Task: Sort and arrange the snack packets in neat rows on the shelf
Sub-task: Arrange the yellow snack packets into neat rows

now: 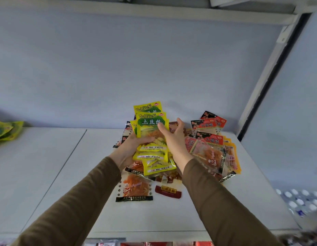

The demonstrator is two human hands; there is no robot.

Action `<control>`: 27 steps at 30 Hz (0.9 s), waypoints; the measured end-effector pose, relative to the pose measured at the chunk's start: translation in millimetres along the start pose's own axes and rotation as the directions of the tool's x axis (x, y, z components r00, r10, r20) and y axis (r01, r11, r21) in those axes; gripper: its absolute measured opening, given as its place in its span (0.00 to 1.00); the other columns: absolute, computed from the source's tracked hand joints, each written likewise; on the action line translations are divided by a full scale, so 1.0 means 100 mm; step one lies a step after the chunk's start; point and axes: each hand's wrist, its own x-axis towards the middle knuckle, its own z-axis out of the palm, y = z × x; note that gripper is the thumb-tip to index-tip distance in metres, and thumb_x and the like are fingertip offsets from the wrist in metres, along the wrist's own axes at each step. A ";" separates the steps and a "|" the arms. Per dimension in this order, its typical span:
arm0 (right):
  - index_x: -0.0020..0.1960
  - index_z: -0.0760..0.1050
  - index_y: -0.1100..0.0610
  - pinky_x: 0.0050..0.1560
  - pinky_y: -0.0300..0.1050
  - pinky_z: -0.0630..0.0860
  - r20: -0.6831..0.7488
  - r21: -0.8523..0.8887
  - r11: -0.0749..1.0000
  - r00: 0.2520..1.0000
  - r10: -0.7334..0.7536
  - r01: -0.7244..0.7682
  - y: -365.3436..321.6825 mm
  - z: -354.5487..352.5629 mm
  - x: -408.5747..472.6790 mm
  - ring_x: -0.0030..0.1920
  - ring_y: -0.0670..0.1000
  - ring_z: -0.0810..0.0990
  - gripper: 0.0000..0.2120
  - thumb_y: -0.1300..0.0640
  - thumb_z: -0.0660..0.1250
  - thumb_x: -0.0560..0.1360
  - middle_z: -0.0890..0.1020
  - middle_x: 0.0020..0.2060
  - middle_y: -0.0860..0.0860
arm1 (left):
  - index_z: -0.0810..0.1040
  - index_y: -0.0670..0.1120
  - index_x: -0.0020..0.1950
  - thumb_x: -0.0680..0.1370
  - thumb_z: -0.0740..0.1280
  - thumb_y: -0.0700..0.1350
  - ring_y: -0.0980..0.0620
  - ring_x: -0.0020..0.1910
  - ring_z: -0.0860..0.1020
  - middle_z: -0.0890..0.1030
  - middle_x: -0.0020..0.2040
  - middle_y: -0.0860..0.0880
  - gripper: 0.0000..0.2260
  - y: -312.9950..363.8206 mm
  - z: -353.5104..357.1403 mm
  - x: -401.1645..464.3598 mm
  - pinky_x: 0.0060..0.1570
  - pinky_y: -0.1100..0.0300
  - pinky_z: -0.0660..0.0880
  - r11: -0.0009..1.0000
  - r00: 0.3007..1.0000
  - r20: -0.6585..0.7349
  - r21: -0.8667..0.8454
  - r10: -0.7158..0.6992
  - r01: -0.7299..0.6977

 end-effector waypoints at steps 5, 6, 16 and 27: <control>0.80 0.57 0.47 0.70 0.57 0.61 0.255 -0.026 0.972 0.938 0.233 -0.234 -0.17 -0.03 -0.13 0.78 0.54 0.60 0.42 0.29 0.64 0.74 0.61 0.79 0.49 | 0.79 0.42 0.64 0.78 0.70 0.34 0.43 0.41 0.86 0.86 0.52 0.39 0.15 0.07 -0.12 -0.05 0.38 0.52 0.83 0.994 0.994 -0.089 -0.089 0.059 -0.067; 0.81 0.56 0.46 0.73 0.59 0.59 0.287 -0.018 0.971 0.929 0.234 -0.240 -0.16 0.00 -0.14 0.78 0.55 0.59 0.43 0.29 0.64 0.73 0.60 0.80 0.48 | 0.79 0.42 0.64 0.77 0.71 0.34 0.43 0.42 0.86 0.86 0.52 0.39 0.16 0.09 -0.12 -0.05 0.38 0.51 0.83 0.993 0.992 -0.108 -0.095 0.065 -0.075; 0.63 0.76 0.46 0.54 0.57 0.83 0.050 0.289 0.957 0.998 0.026 -0.040 0.03 0.67 -0.20 0.53 0.52 0.85 0.20 0.49 0.77 0.73 0.85 0.54 0.48 | 0.78 0.45 0.64 0.79 0.70 0.35 0.43 0.44 0.86 0.86 0.51 0.41 0.14 0.21 -0.18 -0.24 0.37 0.53 0.82 0.987 0.961 -0.229 -0.002 0.157 -0.162; 0.59 0.75 0.49 0.41 0.49 0.84 0.069 0.417 0.904 0.995 0.065 -0.088 -0.11 1.95 -0.50 0.45 0.52 0.87 0.14 0.58 0.74 0.76 0.84 0.51 0.54 | 0.81 0.42 0.64 0.80 0.69 0.39 0.41 0.44 0.86 0.85 0.53 0.38 0.13 0.60 -1.24 -0.75 0.41 0.50 0.83 0.994 0.946 -0.317 -0.065 0.067 -0.092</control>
